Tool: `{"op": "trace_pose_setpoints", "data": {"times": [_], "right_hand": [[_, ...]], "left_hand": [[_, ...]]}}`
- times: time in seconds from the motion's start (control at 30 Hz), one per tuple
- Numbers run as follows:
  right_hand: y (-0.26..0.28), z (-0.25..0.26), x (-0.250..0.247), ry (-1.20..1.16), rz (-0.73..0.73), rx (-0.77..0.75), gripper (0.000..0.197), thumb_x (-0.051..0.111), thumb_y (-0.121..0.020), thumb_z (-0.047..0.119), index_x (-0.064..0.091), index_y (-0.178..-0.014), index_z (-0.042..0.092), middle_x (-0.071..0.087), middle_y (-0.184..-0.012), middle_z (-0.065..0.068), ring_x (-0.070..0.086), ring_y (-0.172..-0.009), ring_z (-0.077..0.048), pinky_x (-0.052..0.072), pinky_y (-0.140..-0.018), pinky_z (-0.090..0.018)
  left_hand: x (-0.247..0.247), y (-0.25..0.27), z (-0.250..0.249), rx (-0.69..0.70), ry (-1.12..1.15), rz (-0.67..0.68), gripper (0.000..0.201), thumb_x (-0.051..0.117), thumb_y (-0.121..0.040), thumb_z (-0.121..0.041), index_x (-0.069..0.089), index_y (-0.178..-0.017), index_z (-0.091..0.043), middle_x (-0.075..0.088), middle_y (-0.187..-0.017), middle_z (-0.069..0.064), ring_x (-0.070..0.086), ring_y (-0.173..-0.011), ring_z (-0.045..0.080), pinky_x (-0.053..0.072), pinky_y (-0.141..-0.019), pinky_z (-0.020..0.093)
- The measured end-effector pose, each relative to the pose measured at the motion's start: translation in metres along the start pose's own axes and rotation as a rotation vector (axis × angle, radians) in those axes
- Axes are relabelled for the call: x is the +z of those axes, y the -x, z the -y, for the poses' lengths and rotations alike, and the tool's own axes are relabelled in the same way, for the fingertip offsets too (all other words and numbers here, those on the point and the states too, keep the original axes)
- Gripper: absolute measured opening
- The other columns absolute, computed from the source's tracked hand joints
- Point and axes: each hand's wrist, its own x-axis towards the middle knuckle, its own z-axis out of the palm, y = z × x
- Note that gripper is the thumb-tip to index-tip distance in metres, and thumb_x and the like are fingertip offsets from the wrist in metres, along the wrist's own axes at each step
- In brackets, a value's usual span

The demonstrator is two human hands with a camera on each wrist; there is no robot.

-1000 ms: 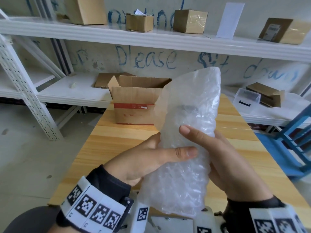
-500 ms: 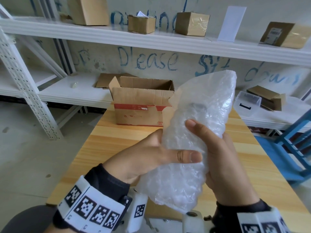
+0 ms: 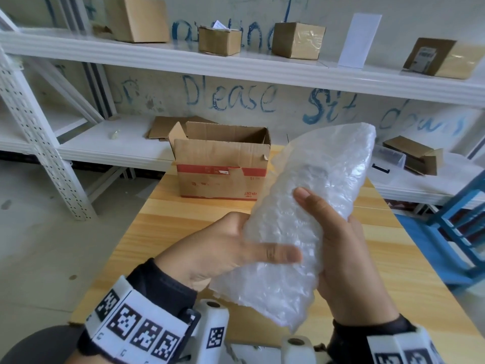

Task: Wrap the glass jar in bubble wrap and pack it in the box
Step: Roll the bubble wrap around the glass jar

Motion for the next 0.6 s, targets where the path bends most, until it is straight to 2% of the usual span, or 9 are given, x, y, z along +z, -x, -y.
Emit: {"op": "trace_pose_setpoints", "data": {"times": [0.03, 0.07, 0.1, 0.17, 0.2, 0.3, 0.43, 0.53, 0.6], "right_hand": [[0.0, 0.0, 0.0, 0.011, 0.015, 0.006, 0.03, 0.069, -0.091, 0.015, 0.071, -0.119, 0.005, 0.075, -0.113, -0.025, 0.074, -0.101, -0.044, 0.056, -0.091, -0.063], [0.0, 0.0, 0.0, 0.021, 0.031, 0.012, 0.03, 0.069, -0.091, 0.015, 0.071, -0.119, 0.006, 0.075, -0.113, -0.025, 0.074, -0.102, -0.043, 0.055, -0.092, -0.063], [0.0, -0.001, 0.001, 0.031, 0.046, 0.017, 0.03, 0.069, -0.091, 0.015, 0.071, -0.119, 0.006, 0.075, -0.113, -0.024, 0.074, -0.102, -0.043, 0.055, -0.093, -0.063], [0.0, -0.002, 0.001, 0.047, 0.084, 0.025, 0.031, 0.068, -0.09, 0.015, 0.072, -0.119, 0.006, 0.075, -0.114, -0.024, 0.073, -0.103, -0.043, 0.054, -0.095, -0.063], [0.001, -0.002, 0.001, 0.052, 0.104, 0.029, 0.031, 0.068, -0.089, 0.015, 0.072, -0.119, 0.006, 0.075, -0.114, -0.024, 0.074, -0.103, -0.042, 0.054, -0.096, -0.062], [0.004, -0.002, 0.002, 0.067, 0.162, 0.036, 0.029, 0.067, -0.09, 0.015, 0.073, -0.117, 0.006, 0.076, -0.114, -0.021, 0.074, -0.104, -0.039, 0.055, -0.097, -0.059], [0.005, -0.003, 0.004, 0.073, 0.18, 0.06, 0.026, 0.068, -0.089, 0.015, 0.076, -0.113, 0.008, 0.077, -0.111, -0.02, 0.075, -0.102, -0.039, 0.057, -0.095, -0.056], [0.004, -0.004, 0.005, 0.074, 0.213, 0.087, 0.027, 0.067, -0.091, 0.017, 0.075, -0.116, 0.009, 0.076, -0.114, -0.02, 0.074, -0.105, -0.038, 0.054, -0.098, -0.057], [0.003, -0.004, 0.004, 0.085, 0.225, 0.093, 0.027, 0.067, -0.09, 0.017, 0.075, -0.116, 0.01, 0.076, -0.115, -0.02, 0.074, -0.105, -0.039, 0.053, -0.099, -0.058]], "left_hand": [[0.0, 0.001, 0.001, -0.02, -0.019, -0.041, 0.089, 0.086, -0.056, -0.063, 0.064, -0.129, -0.017, 0.074, -0.123, 0.004, 0.069, -0.116, 0.025, 0.051, -0.105, 0.05], [0.001, 0.002, 0.001, -0.055, -0.034, -0.091, 0.103, 0.082, -0.046, -0.076, 0.062, -0.13, -0.019, 0.073, -0.125, 0.002, 0.068, -0.118, 0.023, 0.049, -0.106, 0.05], [0.002, 0.002, 0.001, -0.069, -0.021, -0.11, 0.096, 0.08, -0.047, -0.076, 0.067, -0.123, -0.02, 0.075, -0.121, 0.001, 0.069, -0.115, 0.022, 0.051, -0.105, 0.049], [0.004, 0.002, -0.004, -0.047, 0.091, -0.109, 0.045, 0.081, -0.064, -0.052, 0.081, -0.096, -0.02, 0.081, -0.103, 0.003, 0.077, -0.099, 0.022, 0.058, -0.097, 0.045], [0.004, 0.002, -0.007, -0.043, 0.136, -0.115, 0.032, 0.079, -0.069, -0.042, 0.083, -0.091, -0.019, 0.081, -0.1, 0.005, 0.078, -0.096, 0.022, 0.059, -0.094, 0.042], [-0.002, 0.0, -0.005, 0.009, 0.191, -0.12, 0.049, 0.078, -0.075, -0.041, 0.077, -0.112, -0.009, 0.078, -0.111, 0.011, 0.075, -0.107, 0.026, 0.054, -0.1, 0.043], [-0.004, -0.002, -0.004, 0.006, 0.199, -0.187, 0.046, 0.083, -0.066, -0.035, 0.078, -0.102, -0.006, 0.08, -0.104, 0.013, 0.077, -0.1, 0.028, 0.055, -0.1, 0.047], [-0.009, -0.004, 0.0, 0.003, 0.183, -0.192, 0.053, 0.096, -0.063, -0.028, 0.077, -0.106, -0.003, 0.078, -0.106, 0.018, 0.075, -0.102, 0.033, 0.054, -0.102, 0.051], [-0.012, -0.004, 0.0, -0.005, 0.185, -0.171, 0.054, 0.093, -0.059, -0.025, 0.077, -0.106, -0.003, 0.078, -0.108, 0.02, 0.075, -0.103, 0.036, 0.055, -0.099, 0.051]]}}
